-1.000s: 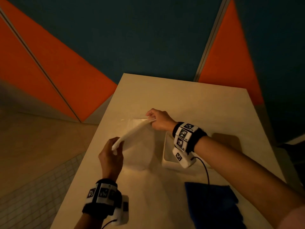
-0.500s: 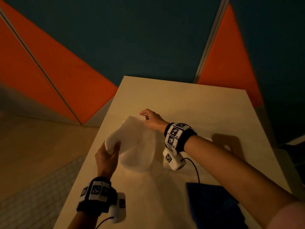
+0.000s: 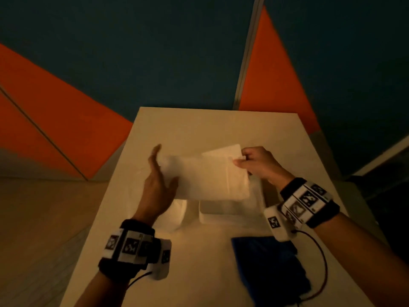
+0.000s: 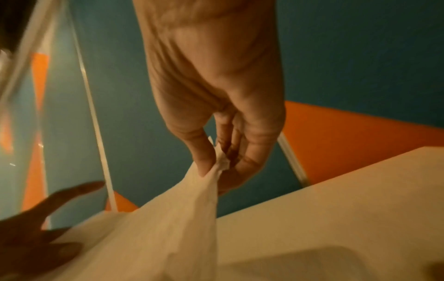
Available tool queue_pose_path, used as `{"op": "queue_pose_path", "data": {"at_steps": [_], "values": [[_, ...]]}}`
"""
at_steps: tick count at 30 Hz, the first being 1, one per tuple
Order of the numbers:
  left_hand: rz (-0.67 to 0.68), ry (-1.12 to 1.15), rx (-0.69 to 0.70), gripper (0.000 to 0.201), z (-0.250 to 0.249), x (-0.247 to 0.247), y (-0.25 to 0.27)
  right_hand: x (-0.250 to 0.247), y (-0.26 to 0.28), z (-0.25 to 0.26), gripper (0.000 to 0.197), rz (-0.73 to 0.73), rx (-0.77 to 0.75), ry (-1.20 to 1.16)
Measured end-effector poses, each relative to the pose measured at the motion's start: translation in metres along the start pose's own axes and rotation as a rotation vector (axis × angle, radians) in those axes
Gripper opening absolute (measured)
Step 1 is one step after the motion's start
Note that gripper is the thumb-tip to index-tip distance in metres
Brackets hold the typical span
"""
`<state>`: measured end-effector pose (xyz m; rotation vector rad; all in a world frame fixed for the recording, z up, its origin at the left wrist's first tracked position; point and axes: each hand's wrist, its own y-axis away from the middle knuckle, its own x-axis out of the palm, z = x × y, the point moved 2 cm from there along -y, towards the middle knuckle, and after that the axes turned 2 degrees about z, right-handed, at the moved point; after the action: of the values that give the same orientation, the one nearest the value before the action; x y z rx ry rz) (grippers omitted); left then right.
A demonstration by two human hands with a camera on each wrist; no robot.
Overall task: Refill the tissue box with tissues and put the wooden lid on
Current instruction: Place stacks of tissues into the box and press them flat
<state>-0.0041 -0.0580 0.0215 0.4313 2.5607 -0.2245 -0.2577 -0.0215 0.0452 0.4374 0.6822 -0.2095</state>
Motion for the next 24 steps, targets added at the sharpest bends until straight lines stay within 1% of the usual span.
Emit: {"op": "queue_pose_path", "data": {"at_steps": [1,3,5,6,7,9,11,14,16,18,19,21,23,24], "values": [[0.070,-0.052,0.051,0.077,-0.007,0.015,-0.002,-0.005,0.004,-0.015,0.024,-0.016,0.057,0.031],[0.245,-0.204,0.113,0.065,-0.010,0.045,-0.007,-0.012,0.011,-0.040,0.023,-0.028,0.144,0.081],[0.428,-0.375,0.069,0.053,-0.009,0.070,-0.009,-0.012,0.016,-0.058,0.024,-0.025,0.195,0.103],[0.494,-0.463,0.046,0.051,-0.008,0.079,-0.011,-0.009,0.016,-0.065,0.025,-0.023,0.204,0.099],[0.530,-0.540,0.030,0.050,-0.007,0.085,-0.012,-0.006,0.015,-0.071,0.027,-0.021,0.210,0.078],[0.558,-0.635,0.028,0.050,-0.006,0.091,-0.017,0.002,0.012,-0.079,0.028,-0.023,0.207,0.031],[0.585,-0.729,0.066,0.049,-0.003,0.095,-0.024,0.008,0.008,-0.081,0.026,-0.026,0.176,0.054],[0.627,-0.900,0.154,0.047,-0.002,0.101,-0.030,0.018,0.006,-0.077,0.018,-0.042,0.103,0.145],[0.664,-1.019,0.202,0.041,-0.005,0.107,-0.030,0.024,0.005,-0.075,0.019,-0.031,0.055,0.211],[0.696,-1.117,0.249,0.037,-0.008,0.113,-0.031,0.028,0.005,-0.072,0.024,0.018,0.019,0.321],[0.705,-1.161,0.268,0.036,-0.008,0.116,-0.031,0.027,0.004,-0.071,0.028,0.036,0.000,0.394],[0.720,-1.233,0.282,0.038,-0.007,0.118,-0.032,0.023,0.004,-0.069,0.044,0.014,-0.097,0.517],[0.731,-1.235,0.275,0.049,-0.004,0.116,-0.033,0.017,0.009,-0.068,0.062,-0.010,-0.238,0.554],[0.728,-1.203,0.264,0.058,-0.004,0.114,-0.033,0.016,0.010,-0.069,0.068,0.013,-0.307,0.579]]}}
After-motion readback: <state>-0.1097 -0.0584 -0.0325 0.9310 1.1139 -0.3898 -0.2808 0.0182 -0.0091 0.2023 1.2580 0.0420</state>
